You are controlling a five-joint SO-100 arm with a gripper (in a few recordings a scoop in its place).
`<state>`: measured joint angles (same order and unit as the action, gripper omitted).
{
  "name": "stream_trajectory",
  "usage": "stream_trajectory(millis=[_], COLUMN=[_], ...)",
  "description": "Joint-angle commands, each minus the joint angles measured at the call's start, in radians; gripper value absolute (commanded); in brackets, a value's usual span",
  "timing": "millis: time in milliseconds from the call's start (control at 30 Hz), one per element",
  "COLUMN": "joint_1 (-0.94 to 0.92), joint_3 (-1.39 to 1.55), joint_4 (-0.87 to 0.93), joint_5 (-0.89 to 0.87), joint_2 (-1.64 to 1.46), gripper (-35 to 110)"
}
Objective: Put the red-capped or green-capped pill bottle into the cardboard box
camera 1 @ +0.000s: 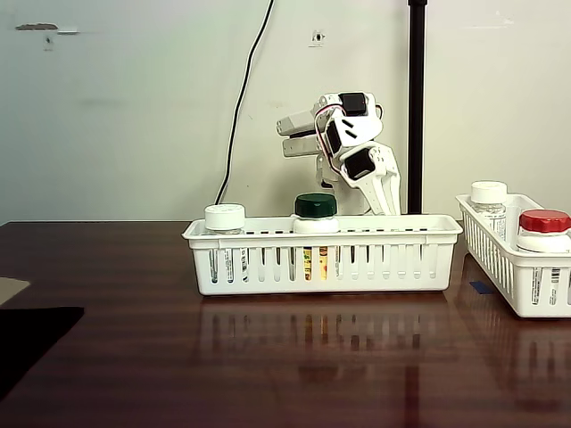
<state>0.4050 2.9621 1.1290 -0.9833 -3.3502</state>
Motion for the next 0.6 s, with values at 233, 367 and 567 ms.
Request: stream_trajectory(millis=[233,367,567], joint_1=[0.029,0.029,0.029], joint_3=[-0.002,-0.002,-0.002], joint_4=[0.015,0.015,0.015], joint_5=[0.106,0.127,0.146], joint_2=[-0.084,-0.084,-0.084], gripper=[2,2,2])
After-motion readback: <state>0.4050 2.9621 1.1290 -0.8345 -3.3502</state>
